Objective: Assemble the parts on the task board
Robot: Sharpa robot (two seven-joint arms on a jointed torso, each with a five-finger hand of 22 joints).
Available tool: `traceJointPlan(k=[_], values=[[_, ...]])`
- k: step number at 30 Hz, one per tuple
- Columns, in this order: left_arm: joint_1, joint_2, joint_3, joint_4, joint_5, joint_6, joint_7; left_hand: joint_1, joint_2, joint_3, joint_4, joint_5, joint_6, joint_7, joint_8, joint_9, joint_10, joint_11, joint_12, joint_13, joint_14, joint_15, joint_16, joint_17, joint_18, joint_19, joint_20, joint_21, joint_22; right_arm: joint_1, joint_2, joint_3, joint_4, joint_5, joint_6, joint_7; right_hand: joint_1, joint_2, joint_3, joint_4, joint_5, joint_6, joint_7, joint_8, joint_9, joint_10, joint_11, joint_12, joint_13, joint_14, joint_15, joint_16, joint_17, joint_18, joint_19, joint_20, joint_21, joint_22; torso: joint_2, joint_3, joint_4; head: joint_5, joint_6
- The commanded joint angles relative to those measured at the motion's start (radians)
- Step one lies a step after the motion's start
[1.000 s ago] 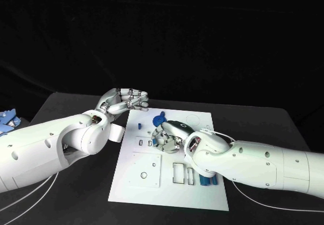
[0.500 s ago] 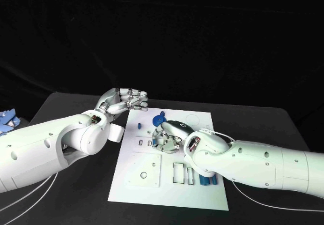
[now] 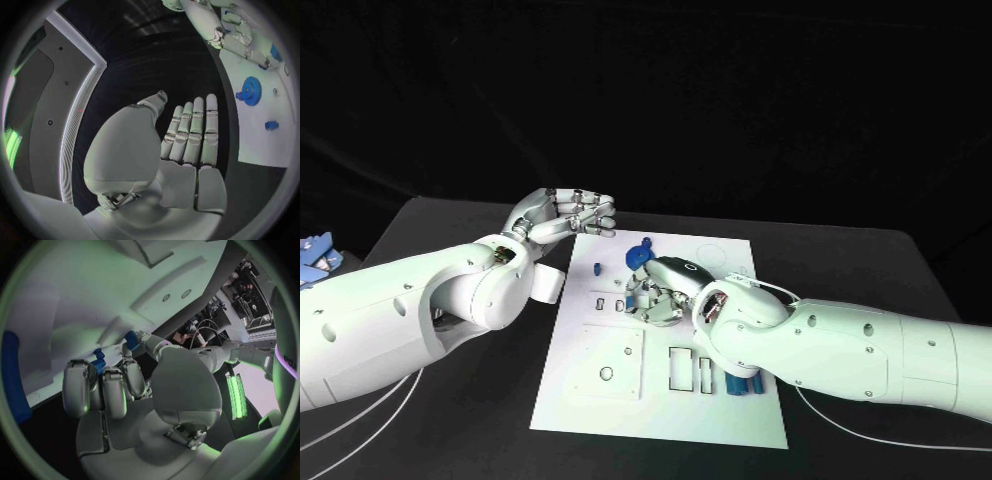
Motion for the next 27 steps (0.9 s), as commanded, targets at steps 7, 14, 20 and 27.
traceJointPlan(k=[7,14,20,27], values=[[0.000,0.002,0.001,0.001,0.003,0.017,0.009,0.001,0.000,0.000,-0.008,0.001,0.000,0.005,-0.006,0.001,-0.001,0.002,-0.007,-0.001,-0.010,0.000,-0.001,0.001,0.009,-0.007,0.002,0.004,0.001,-0.004,0.002,-0.003,-0.008,-0.013,0.036,-0.023,-0.010,-0.014,-0.009,0.002,0.005,-0.030,0.009,-0.015,-0.008,-0.012,0.008,-0.014,0.006,0.087,0.007,-0.004,0.176,0.005,-0.009,0.005,-0.010,0.071,0.000,-0.0001,0.0005,-0.002,0.000],[0.000,0.001,0.001,0.001,0.003,0.017,0.009,0.001,0.000,0.000,-0.008,0.001,0.000,0.005,-0.006,0.001,-0.001,0.002,-0.007,-0.001,-0.010,0.000,-0.001,0.001,0.009,-0.007,0.002,0.004,0.001,-0.004,0.005,-0.003,-0.012,-0.009,0.037,-0.018,-0.019,-0.027,-0.019,0.010,0.002,-0.052,0.019,-0.026,-0.015,-0.017,0.017,-0.017,0.004,0.086,0.015,-0.006,0.171,0.006,-0.012,0.012,-0.016,0.067,0.000,0.0003,0.0005,-0.003,0.000],[0.000,0.001,0.001,0.001,0.003,0.016,0.009,0.000,0.000,0.000,-0.008,0.001,0.000,0.005,-0.006,0.001,-0.001,0.003,-0.007,-0.001,-0.010,0.000,-0.001,0.002,0.009,-0.008,0.002,0.005,0.001,-0.004,0.006,-0.003,-0.012,-0.007,0.037,-0.014,-0.023,-0.031,-0.023,0.013,0.003,-0.052,0.020,-0.026,-0.016,-0.017,0.018,-0.015,0.005,0.086,0.016,-0.006,0.171,0.006,-0.012,0.013,-0.017,0.067,0.000,-0.0001,0.0003,-0.004,0.000],[0.000,0.001,0.001,0.001,0.003,0.017,0.008,0.000,0.000,0.000,-0.008,0.001,0.000,0.005,-0.006,0.001,-0.001,0.003,-0.007,-0.001,-0.010,0.000,-0.001,0.002,0.009,-0.008,0.002,0.005,0.001,-0.004,0.006,-0.003,-0.012,-0.007,0.033,-0.012,-0.040,-0.044,-0.043,0.027,0.002,-0.057,0.023,-0.028,-0.018,-0.020,0.021,-0.017,0.003,0.085,0.019,-0.008,0.167,0.007,-0.014,0.017,-0.021,0.066,0.000,0.0001,0.0009,-0.005,-0.001]])
